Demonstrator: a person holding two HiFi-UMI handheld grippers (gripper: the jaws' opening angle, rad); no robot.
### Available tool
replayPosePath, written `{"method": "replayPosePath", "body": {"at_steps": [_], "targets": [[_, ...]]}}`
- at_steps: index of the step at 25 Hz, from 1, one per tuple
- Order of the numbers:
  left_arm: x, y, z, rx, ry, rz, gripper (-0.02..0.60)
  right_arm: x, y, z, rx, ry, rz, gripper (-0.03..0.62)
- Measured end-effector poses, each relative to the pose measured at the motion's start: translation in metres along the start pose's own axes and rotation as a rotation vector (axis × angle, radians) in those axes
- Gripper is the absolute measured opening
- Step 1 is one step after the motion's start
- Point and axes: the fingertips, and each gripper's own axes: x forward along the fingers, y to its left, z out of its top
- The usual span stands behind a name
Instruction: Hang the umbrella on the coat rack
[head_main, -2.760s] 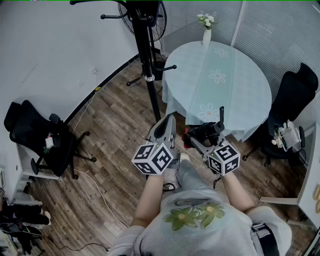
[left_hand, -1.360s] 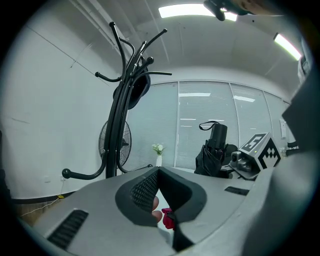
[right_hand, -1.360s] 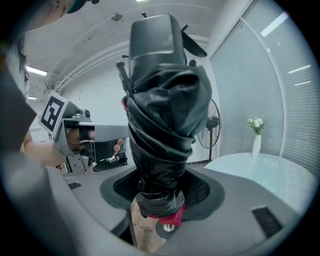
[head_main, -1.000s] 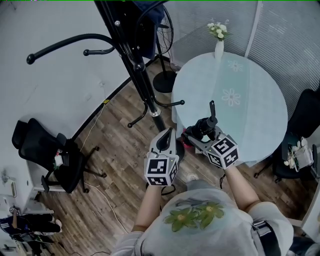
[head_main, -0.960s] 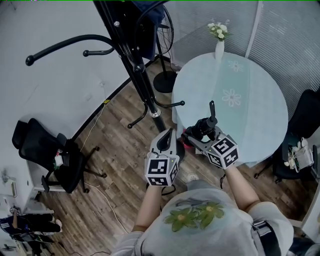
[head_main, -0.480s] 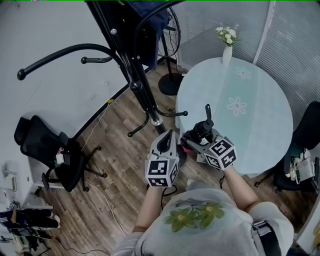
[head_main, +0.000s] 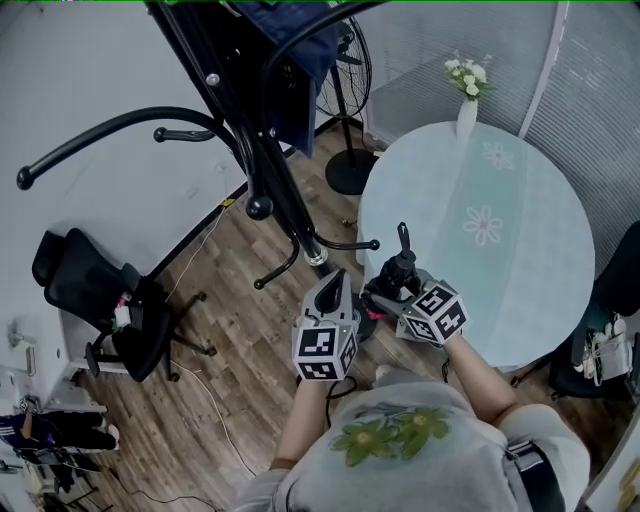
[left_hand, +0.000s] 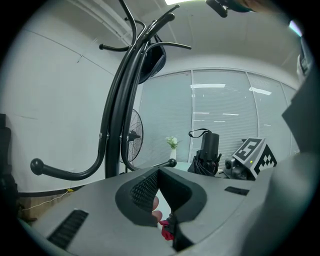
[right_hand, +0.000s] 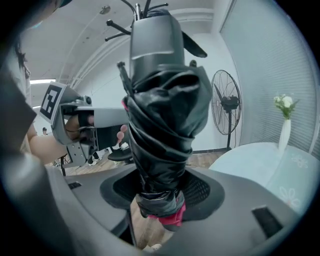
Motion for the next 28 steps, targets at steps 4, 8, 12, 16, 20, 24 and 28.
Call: {"method": "replayPosePath", "body": {"at_steps": [4,8,12,16,20,24,28], "targets": [[0.003,0.007,-0.007,-0.017,0.002,0.026,0.002,0.013,-0.001,-0.012,-0.019,0.044,0.035,0.242],[0.002,0.013,-0.013,-0.030,0.011,0.049,0.002,0.022,0.001,-0.023,-0.030,0.083,0.064,0.242],[0.001,0.017,-0.015,-0.037,0.013,0.068,0.002,0.032,0.001,-0.032,-0.038,0.116,0.086,0.242],[0.000,0.018,-0.014,-0.032,0.013,0.073,0.002,0.040,0.003,-0.039,-0.033,0.140,0.100,0.242],[0.000,0.021,-0.014,-0.032,0.011,0.078,0.002,0.048,0.004,-0.045,-0.027,0.156,0.109,0.242],[-0.002,0.023,-0.016,-0.038,0.013,0.083,0.002,0.051,0.004,-0.050,-0.014,0.169,0.111,0.242],[-0.004,0.025,-0.018,-0.040,0.014,0.085,0.002,0.053,0.004,-0.053,0.000,0.180,0.115,0.242]]}}
